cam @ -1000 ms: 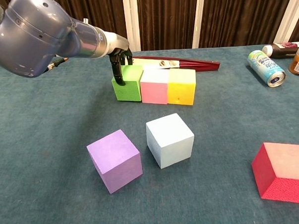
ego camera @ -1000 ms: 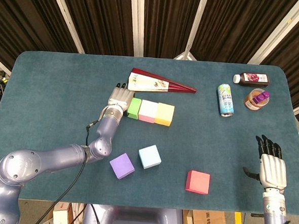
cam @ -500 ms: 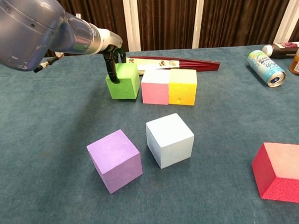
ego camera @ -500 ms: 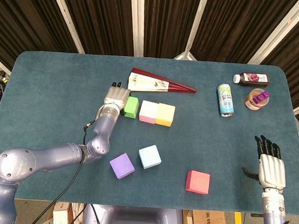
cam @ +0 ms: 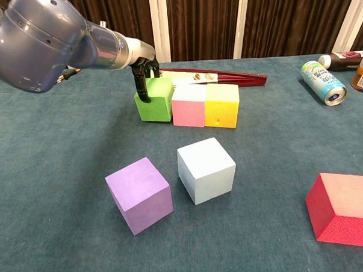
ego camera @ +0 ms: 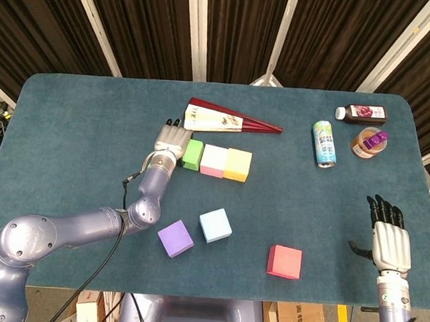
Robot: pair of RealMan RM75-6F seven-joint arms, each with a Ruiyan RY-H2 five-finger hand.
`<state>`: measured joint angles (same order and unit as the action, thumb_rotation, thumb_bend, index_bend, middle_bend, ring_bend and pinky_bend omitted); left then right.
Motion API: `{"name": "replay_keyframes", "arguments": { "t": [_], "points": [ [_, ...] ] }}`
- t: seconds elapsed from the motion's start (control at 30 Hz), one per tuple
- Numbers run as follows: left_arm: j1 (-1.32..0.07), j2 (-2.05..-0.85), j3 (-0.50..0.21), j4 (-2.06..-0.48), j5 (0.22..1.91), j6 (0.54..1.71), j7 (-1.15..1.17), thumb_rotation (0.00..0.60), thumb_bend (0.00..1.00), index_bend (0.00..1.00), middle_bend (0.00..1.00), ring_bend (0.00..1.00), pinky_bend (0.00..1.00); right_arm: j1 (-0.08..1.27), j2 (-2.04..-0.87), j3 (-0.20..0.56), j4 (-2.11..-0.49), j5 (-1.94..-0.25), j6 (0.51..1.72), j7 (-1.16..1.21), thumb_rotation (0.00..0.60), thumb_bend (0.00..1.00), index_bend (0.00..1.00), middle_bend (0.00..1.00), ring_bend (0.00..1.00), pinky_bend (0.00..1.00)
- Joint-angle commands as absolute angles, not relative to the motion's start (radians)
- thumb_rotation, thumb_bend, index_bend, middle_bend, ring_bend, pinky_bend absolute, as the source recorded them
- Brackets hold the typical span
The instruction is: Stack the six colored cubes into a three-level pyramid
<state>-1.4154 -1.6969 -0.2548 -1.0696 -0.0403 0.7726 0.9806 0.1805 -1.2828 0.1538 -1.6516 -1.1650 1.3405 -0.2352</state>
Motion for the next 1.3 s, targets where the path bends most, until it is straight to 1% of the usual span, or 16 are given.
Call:
{"name": "replay_keyframes", "arguments": {
  "t": [0.03, 0.5, 1.3],
  "points": [
    [-1.417, -1.699, -0.257, -1.068, -0.043, 0.775, 0.985, 0.600, 0.37, 0.29, 0.27, 0.00, 0.00, 0.180, -1.282, 0.154, -1.652, -1.164, 1.340, -0.233, 0.600, 0.20, 0.02, 0.02, 0.00, 0.00],
    [-1.419, -1.720, -0.272, -1.036, -0.069, 0.774, 1.013, 0.600, 0.37, 0.30, 0.27, 0.00, 0.00, 0.180, -1.280, 0.156, -1.651, -1.159, 1.339, -0.231, 0.600, 0.20, 0.02, 0.02, 0.00, 0.00],
    [-1.420, -1.731, -0.291, -1.039, -0.068, 0.778, 1.039, 0.600, 0.36, 0.27, 0.25, 0.00, 0.00, 0.179, -1.278, 0.157, -1.651, -1.158, 1.340, -0.227, 0.600, 0.20, 0.02, 0.02, 0.00, 0.00]
  ]
}}
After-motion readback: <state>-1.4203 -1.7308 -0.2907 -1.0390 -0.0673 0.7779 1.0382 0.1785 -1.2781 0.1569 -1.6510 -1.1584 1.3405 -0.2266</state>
